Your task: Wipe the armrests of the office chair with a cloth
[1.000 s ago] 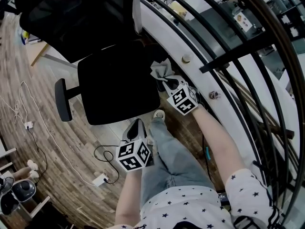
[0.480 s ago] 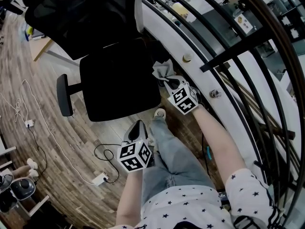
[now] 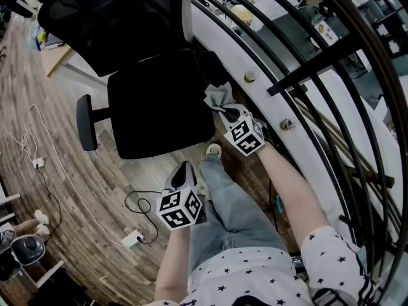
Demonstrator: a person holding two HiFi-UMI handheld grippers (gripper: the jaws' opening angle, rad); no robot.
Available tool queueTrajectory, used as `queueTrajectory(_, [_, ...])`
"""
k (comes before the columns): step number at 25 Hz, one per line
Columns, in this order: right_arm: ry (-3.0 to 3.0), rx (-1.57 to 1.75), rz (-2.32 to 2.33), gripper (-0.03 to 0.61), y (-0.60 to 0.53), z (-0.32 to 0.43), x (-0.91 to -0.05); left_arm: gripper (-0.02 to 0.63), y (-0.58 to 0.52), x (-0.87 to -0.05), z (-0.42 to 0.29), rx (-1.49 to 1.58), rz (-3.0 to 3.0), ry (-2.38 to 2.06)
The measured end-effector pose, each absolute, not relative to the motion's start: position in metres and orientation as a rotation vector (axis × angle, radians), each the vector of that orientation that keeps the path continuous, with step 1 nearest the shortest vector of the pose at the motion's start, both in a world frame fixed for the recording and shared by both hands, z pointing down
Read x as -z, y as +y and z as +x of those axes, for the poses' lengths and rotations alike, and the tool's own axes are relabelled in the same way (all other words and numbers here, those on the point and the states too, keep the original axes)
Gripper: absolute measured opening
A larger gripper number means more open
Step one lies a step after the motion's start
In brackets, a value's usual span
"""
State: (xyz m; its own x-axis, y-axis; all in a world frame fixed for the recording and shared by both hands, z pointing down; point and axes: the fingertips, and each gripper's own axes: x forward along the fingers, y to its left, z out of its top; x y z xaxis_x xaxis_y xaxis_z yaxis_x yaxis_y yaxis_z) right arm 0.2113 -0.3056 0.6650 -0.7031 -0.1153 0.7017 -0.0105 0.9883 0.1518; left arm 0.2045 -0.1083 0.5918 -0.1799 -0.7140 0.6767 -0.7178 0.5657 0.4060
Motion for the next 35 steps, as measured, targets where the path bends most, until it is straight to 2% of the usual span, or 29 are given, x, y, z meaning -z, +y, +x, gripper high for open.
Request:
queueTrajectory(15, [-2.335, 0.187, 0.032, 0.028, -0.276, 0.219, -0.662, 0.005, -0.099, -0.582, 0.205, -0.005, 1.165, -1.914])
queueTrajectory(35, [-2.522, 0.155, 0.059, 0.028, -0.251, 0.209, -0.550, 0.005, -0.129, -0.530, 0.166, 0.010, 1.185, -1.959])
